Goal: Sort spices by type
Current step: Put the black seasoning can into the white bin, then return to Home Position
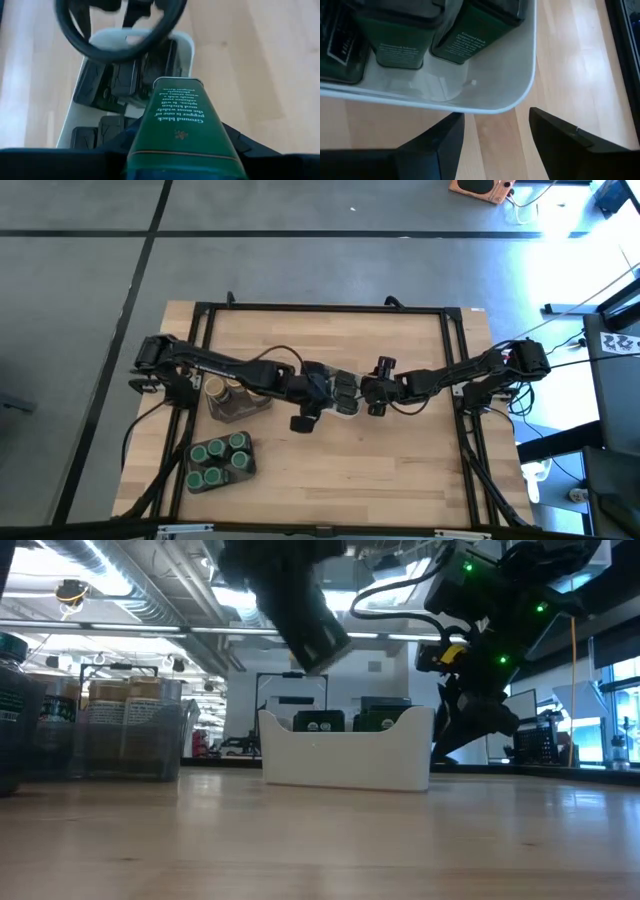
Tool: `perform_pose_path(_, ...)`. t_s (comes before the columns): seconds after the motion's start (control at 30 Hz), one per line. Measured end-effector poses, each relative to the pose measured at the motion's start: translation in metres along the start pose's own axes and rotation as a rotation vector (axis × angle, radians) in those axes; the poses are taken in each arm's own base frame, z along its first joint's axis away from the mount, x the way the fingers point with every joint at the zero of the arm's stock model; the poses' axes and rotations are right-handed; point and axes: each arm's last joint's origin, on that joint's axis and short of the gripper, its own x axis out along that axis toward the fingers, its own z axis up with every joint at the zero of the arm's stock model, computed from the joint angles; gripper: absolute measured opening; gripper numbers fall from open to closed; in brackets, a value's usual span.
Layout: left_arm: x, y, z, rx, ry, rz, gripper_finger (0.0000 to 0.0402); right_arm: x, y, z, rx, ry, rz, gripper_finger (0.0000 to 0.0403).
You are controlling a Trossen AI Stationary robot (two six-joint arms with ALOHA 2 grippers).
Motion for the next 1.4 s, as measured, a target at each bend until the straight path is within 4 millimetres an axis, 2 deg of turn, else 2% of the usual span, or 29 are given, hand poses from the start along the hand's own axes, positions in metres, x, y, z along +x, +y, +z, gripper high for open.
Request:
perform_pose_path(0.37, 0.04, -0.004, -0.012, 0.122, 0.132, 0.081, 0.0145, 0.0, 0.0, 0.0, 0.005, -0.001, 0.0, 0.0221)
perform_pose_path(0.63, 0.058, 0.001, -0.024, 0.129, 0.229, 0.127, 0.0145, 0.0, 0.0, 0.002, 0.016, -0.021, 0.001, 0.0221)
perform_pose_path(0.87, 0.059, 0.009, -0.027, 0.002, 0.246, 0.146, 0.0154, 0.0, 0.0, 0.002, 0.019, -0.022, 0.003, 0.0221)
perform_pose_path(1.1, 0.058, 0.008, -0.028, -0.002, 0.262, 0.143, 0.0222, 0.0, 0.0, 0.003, 0.021, -0.027, 0.004, 0.0221)
perform_pose_path(1.23, 0.05, 0.004, -0.024, 0.006, 0.238, 0.14, 0.025, 0.0, 0.0, 0.003, 0.022, -0.028, 0.004, 0.0221)
perform_pose_path(1.4, 0.03, 0.004, -0.007, -0.01, 0.207, 0.139, 0.0253, 0.0, 0.0, 0.003, 0.022, -0.03, 0.005, 0.0221)
